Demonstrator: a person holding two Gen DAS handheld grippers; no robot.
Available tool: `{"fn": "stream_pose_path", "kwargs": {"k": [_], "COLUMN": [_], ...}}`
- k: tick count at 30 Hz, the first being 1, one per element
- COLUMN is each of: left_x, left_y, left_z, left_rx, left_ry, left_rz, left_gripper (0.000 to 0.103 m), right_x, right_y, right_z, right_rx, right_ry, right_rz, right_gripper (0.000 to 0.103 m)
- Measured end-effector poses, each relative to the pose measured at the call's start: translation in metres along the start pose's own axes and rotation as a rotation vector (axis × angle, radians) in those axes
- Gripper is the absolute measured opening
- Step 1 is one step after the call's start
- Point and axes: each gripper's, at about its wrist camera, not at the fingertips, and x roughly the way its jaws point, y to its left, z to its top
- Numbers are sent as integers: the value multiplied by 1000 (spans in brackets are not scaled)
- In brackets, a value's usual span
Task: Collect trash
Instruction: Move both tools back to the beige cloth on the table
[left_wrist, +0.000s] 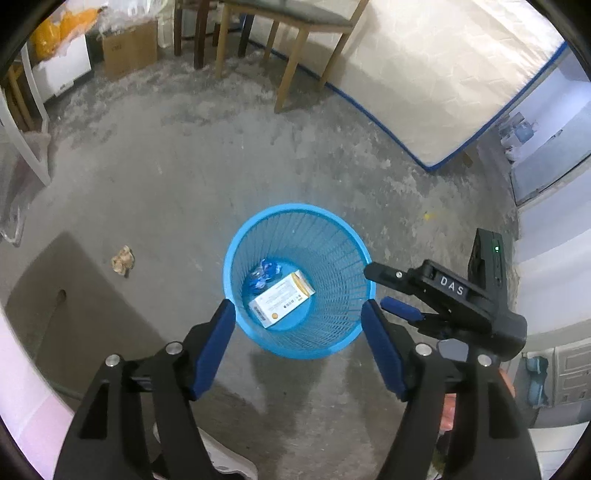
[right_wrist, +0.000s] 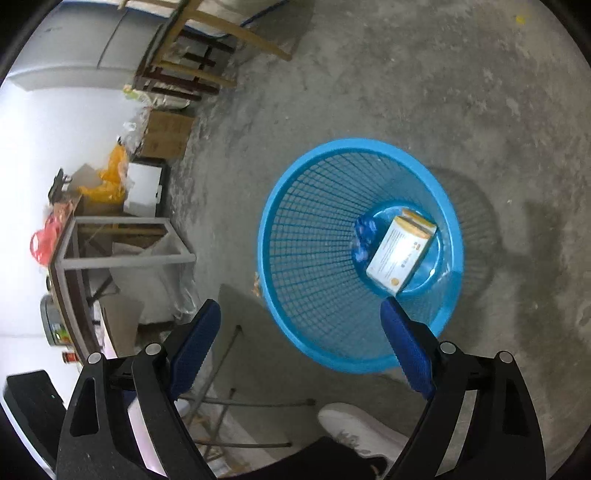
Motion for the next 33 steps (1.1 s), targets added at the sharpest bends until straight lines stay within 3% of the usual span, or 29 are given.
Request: {"fn": "stream_pose_path", "kwargs": {"k": [7,11,15,18,21,25,30,33], "left_x": [-86,-123,-157,-191,-221,-264,-299,-304], "left_y": [2,14,30,51,71,104,140,155], "left_z": [-42,-72,-104,-132,-157,-190,-208,-200], "left_rx": [46,27,-3,-50,-109,-169,-168,-144], "left_ry": [-178,-193,-229,-293,-373,-494,-560,-528], "left_rz": [5,-37,-33,-44,-43,-9,32,43], "left_gripper": [68,69,73,84,97,98,98,98], "right_x": [-39,-57,-72,-84,-93,-103,-76,-45], "right_y": [38,69,103,137,168,199,239,261], "right_z": [-38,-66,-99,-132,-166,-199,-232,-254], "right_rx": [-232,-370,-537,-726,-903,-1018,-1121,-1185], "right_ry": [-71,-139,-219,-308,-373,-390,-255,-161], "right_rz": [-86,-240,-331,-356,-330,-185,-5,44], "right_gripper": [93,95,95,95,95,95,95,95]}}
